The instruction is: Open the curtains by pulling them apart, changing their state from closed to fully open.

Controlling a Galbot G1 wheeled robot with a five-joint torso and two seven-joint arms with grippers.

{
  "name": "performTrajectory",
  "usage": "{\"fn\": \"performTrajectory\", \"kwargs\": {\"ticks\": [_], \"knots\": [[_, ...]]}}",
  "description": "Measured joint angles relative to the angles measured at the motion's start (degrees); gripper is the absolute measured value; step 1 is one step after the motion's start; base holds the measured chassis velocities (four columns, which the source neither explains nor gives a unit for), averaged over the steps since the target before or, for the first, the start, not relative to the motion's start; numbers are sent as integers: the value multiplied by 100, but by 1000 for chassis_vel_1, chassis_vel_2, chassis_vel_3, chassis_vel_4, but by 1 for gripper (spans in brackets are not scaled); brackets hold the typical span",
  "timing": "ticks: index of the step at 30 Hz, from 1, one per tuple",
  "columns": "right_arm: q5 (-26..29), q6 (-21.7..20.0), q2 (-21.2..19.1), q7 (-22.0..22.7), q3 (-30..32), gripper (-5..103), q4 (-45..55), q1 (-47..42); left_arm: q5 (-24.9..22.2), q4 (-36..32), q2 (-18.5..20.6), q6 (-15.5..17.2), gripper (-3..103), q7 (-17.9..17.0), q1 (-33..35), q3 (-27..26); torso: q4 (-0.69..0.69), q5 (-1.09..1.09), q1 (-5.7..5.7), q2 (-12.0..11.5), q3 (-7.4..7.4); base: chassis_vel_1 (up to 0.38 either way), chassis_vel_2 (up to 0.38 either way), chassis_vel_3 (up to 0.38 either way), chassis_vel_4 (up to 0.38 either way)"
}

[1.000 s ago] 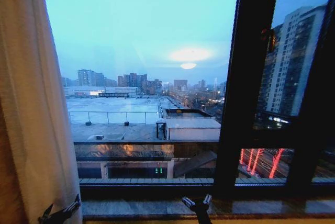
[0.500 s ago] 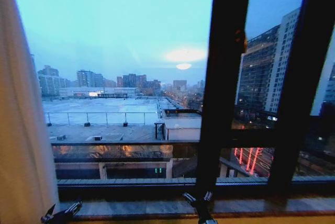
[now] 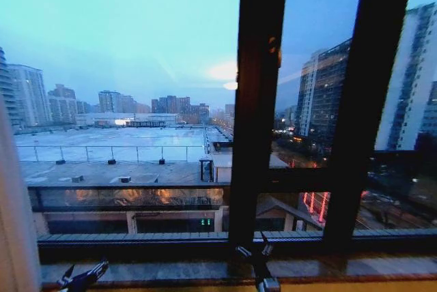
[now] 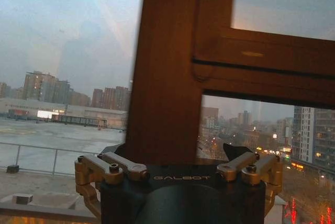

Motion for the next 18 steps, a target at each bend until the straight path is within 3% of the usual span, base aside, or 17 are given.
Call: {"fn": "performTrajectory", "kwargs": {"ticks": [9,18], "knots": [[40,0,1,7,31,100,-48,112,53,44,-27,-30,100,7,21,-26,1,-3,0,0,-1,-278,-284,283,286],[121,-5,0,15,48,100,-89,187,89,43,-84,-57,100,24,29,-22,-1,1,0,0,0,-369,-368,361,357]]}}
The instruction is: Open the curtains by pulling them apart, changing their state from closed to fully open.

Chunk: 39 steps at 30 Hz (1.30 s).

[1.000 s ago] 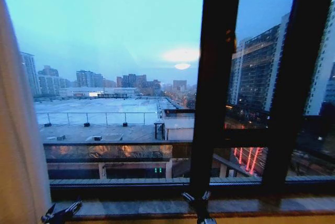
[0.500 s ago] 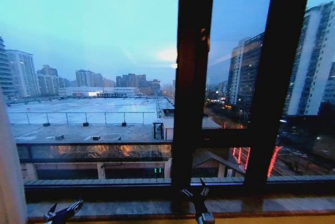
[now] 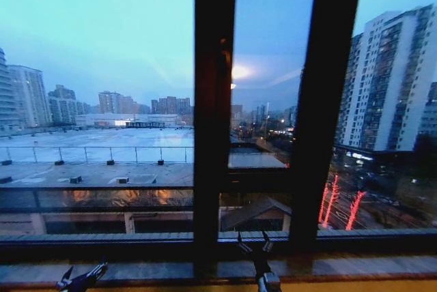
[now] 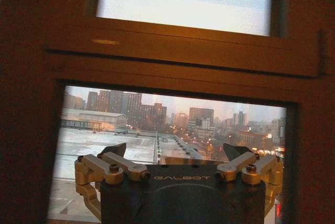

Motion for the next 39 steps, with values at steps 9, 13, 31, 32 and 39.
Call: {"fn": "performTrajectory", "kwargs": {"ticks": [9,13,31,32,39], "knots": [[0,8,0,5,-2,100,-21,6,94,28,-61,-34,100,55,5,38,1,-2,0,0,0,-352,-340,342,341],[-7,18,-2,10,15,100,-20,-25,96,48,-39,-35,100,61,-21,76,1,0,0,0,0,-259,-255,244,268],[-64,24,2,17,18,100,9,-75,-187,8,112,-125,100,88,10,-95,0,-1,1,0,0,-91,-102,96,90],[-64,24,2,17,18,100,9,-75,-187,8,112,-125,100,88,10,-95,0,-1,1,0,0,-242,-243,251,233],[-230,36,0,36,42,100,-24,-132,-353,29,200,-164,100,211,11,-110,0,-1,0,0,0,-281,-277,265,282]]}}
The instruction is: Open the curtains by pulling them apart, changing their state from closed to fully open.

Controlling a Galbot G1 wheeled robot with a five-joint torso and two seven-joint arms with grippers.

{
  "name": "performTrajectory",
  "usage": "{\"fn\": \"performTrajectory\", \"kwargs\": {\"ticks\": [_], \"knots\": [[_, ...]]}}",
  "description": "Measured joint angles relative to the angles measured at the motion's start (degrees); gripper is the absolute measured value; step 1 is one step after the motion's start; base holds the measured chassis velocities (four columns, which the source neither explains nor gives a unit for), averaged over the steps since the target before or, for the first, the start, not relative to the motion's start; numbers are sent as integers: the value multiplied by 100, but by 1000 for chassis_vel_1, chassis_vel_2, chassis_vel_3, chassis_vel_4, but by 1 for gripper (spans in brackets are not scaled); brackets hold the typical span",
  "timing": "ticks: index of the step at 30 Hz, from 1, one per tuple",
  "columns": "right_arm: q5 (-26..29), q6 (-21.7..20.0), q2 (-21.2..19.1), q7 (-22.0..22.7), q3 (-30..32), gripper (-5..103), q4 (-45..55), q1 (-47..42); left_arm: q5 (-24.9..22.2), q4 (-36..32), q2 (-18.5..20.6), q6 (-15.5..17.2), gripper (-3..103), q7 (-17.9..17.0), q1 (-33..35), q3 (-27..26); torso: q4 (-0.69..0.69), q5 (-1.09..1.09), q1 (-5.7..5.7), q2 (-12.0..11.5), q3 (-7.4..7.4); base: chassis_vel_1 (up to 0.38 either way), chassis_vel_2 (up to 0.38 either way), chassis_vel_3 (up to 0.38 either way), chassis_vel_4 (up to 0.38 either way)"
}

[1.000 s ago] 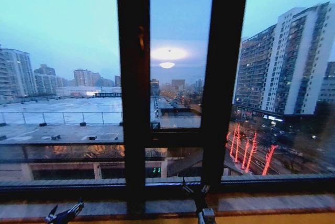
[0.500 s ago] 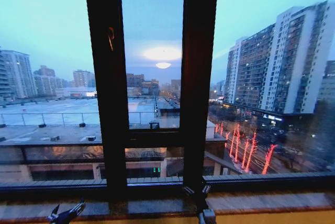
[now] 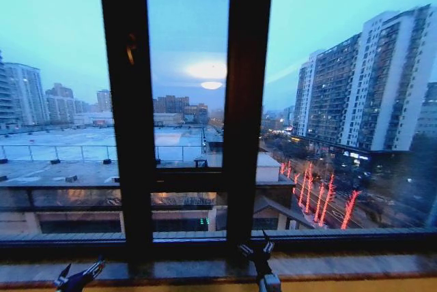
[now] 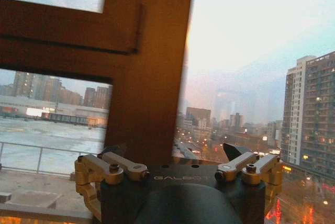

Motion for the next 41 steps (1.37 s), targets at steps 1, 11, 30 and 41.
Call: {"fn": "performTrajectory", "kwargs": {"ticks": [1,11,30,41], "knots": [[-12,7,0,3,15,100,-20,-4,-10,14,21,-17,100,45,5,7,0,-1,0,0,0,-282,-300,269,312],[-116,63,0,58,31,100,-101,68,-62,68,138,-41,100,137,-49,106,0,1,0,-1,0,-230,-222,226,230],[-168,148,0,88,82,100,-140,16,-68,197,196,-13,100,147,-134,95,-1,0,1,0,1,-9,-34,10,32],[-159,167,0,130,97,100,-115,-4,-67,197,237,3,100,147,-152,110,1,0,-1,0,0,99,-116,-96,120]]}}
